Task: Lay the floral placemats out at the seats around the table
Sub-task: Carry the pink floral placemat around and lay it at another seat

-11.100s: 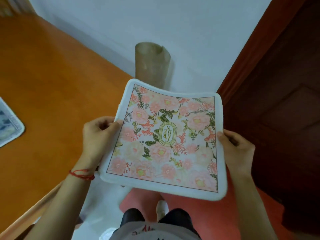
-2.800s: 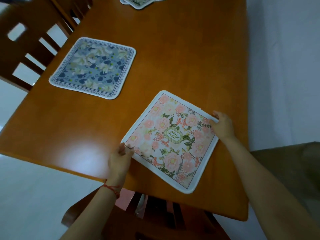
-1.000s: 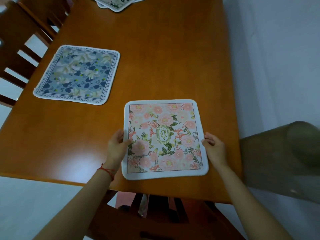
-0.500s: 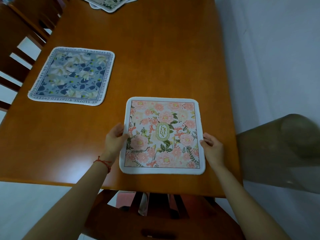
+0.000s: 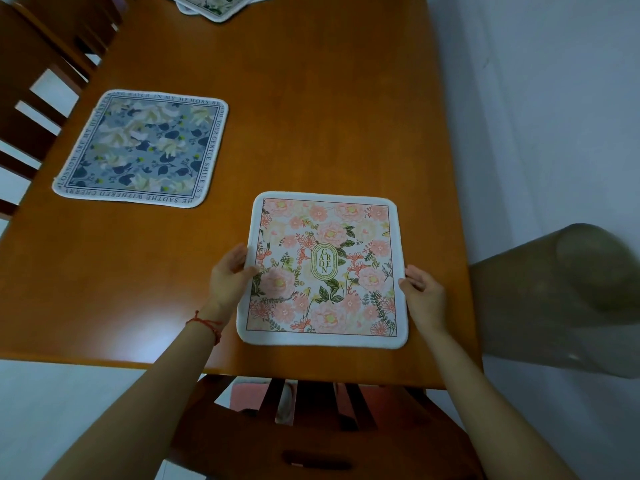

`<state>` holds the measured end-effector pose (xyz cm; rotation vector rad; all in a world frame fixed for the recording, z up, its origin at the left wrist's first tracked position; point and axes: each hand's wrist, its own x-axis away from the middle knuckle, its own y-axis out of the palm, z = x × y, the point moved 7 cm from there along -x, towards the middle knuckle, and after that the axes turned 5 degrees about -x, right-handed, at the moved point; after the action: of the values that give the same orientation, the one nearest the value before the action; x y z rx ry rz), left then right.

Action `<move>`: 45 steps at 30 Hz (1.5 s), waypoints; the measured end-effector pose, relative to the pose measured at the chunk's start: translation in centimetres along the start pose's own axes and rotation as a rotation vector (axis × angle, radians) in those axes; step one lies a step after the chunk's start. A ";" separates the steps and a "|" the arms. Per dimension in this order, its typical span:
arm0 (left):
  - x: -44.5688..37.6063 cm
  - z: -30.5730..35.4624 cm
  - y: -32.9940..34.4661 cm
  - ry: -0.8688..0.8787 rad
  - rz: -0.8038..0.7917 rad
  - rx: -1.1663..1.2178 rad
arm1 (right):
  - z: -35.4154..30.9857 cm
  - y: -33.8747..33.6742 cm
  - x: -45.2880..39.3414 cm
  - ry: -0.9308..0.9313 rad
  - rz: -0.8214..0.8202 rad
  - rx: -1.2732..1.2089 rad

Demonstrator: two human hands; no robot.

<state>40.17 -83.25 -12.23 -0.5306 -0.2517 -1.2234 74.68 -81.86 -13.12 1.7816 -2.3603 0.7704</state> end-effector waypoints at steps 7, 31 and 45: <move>0.1 0.0 0.1 0.008 -0.001 -0.013 | -0.2 0.0 0.4 -0.005 0.007 0.002; 0.6 -0.8 0.4 0.077 -0.041 -0.109 | -1.5 0.7 2.0 -0.037 -0.003 0.025; 0.5 -0.5 0.1 0.098 -0.083 -0.255 | -1.0 1.0 2.6 -0.030 -0.004 0.086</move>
<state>40.34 -83.91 -12.44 -0.6837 -0.0343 -1.3675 72.69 -83.47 -11.68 1.8428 -2.3763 0.8624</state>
